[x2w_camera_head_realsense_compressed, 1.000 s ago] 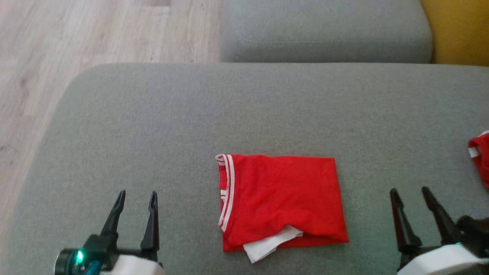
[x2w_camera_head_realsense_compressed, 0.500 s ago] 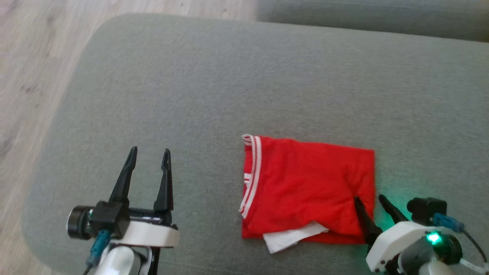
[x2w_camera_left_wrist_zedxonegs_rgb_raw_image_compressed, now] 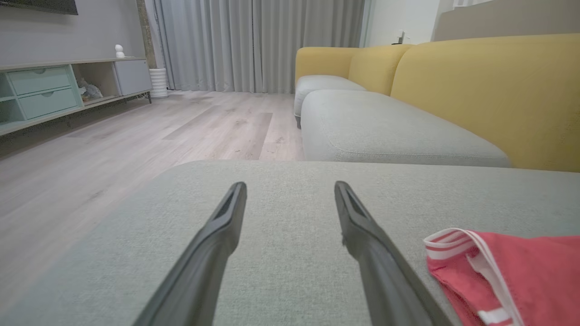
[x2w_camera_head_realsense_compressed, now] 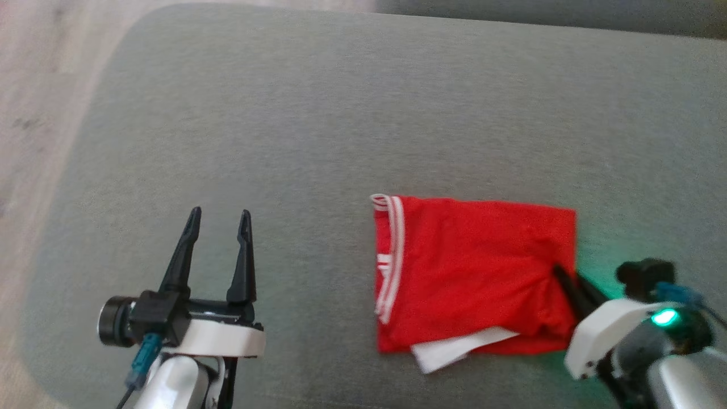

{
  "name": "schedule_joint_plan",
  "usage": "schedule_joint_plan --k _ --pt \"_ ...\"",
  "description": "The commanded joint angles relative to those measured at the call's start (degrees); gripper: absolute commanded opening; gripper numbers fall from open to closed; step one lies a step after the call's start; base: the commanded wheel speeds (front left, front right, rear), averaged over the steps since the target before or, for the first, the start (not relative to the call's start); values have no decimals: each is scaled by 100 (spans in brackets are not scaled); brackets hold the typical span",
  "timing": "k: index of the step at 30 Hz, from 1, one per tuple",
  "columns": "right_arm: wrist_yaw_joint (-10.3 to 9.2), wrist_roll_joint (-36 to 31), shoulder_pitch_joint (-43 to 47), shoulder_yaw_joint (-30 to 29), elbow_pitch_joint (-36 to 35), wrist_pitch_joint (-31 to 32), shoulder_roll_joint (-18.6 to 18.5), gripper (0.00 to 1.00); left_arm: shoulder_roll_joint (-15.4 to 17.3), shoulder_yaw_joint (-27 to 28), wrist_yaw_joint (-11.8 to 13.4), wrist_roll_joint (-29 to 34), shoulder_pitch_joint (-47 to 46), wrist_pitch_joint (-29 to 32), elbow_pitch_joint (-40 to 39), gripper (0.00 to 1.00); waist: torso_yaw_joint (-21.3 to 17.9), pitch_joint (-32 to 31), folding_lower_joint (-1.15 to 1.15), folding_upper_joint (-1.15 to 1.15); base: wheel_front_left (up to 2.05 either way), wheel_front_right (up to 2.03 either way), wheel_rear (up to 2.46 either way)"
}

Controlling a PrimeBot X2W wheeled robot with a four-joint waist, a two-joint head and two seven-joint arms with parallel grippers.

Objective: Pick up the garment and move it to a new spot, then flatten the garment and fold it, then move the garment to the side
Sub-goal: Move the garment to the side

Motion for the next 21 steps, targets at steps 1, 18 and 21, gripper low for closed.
schedule_joint_plan --k 1,18,21 --pt "-5 -69 16 0 -260 -52 -255 0 34 227 -4 56 -153 -53 -219 100 -326 20 -1 0 0 0 0" --pt "-5 34 -1352 -329 -816 233 -1483 0 39 97 -187 274 -593 1 -545 100 -2638 603 -1 0 0 0 0" --pt "-5 -6 -1746 -622 -662 323 -1720 0 97 43 -223 346 -753 65 -622 100 -2675 830 -1 0 0 0 0"
